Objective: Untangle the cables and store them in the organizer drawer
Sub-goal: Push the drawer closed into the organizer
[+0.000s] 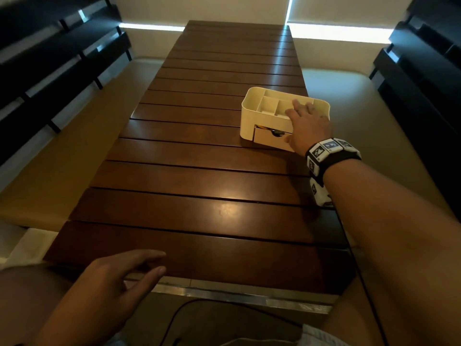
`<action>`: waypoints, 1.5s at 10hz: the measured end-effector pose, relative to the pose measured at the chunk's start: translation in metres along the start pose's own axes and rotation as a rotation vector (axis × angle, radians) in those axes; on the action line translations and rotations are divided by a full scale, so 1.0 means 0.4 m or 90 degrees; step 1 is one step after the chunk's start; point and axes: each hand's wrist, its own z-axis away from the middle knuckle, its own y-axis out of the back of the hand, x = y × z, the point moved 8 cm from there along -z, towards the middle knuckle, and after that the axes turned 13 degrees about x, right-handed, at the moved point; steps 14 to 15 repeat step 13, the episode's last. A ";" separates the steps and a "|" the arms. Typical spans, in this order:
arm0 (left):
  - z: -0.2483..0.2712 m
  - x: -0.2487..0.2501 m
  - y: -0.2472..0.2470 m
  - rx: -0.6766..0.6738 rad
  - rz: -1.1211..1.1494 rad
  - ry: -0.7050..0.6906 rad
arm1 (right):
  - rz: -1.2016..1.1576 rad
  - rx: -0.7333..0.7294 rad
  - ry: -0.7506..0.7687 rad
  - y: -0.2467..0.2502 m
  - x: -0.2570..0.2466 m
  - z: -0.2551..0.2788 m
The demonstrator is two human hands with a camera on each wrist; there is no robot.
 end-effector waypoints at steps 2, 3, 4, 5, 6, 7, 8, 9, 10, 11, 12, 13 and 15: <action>0.018 0.002 0.012 -0.004 -0.021 0.004 | -0.005 0.001 -0.019 0.004 -0.010 -0.007; 0.031 -0.003 0.020 -0.017 -0.012 0.017 | 0.002 -0.006 -0.012 0.002 -0.011 -0.008; 0.042 0.013 0.030 -0.016 -0.010 0.014 | -0.003 -0.008 -0.004 0.000 -0.009 -0.008; 0.052 0.033 0.047 -0.017 -0.009 0.021 | -0.003 0.003 0.011 0.008 -0.011 -0.006; 0.052 0.059 0.057 -0.019 -0.017 0.015 | -0.007 0.043 0.022 0.023 -0.012 0.006; 0.049 0.068 0.065 -0.010 -0.079 -0.013 | -0.029 0.053 0.021 0.028 -0.017 0.021; 0.052 0.041 0.068 -0.018 -0.133 0.000 | -0.039 0.054 0.026 0.033 -0.024 0.026; 0.047 0.056 0.079 -0.001 -0.054 0.010 | -0.054 0.056 0.028 0.036 -0.028 0.024; 0.032 0.073 0.100 0.029 -0.037 0.001 | -0.055 0.037 0.021 0.031 -0.028 0.022; 0.010 0.078 0.126 0.063 -0.048 -0.005 | -0.051 0.028 0.012 0.038 -0.031 0.027; -0.021 0.085 0.162 0.144 -0.057 -0.036 | -0.052 0.013 0.011 0.052 -0.037 0.024; -0.037 0.035 0.207 0.191 -0.058 -0.009 | -0.057 0.016 0.011 0.081 -0.032 0.037; -0.037 0.035 0.207 0.191 -0.058 -0.009 | -0.057 0.016 0.011 0.081 -0.032 0.037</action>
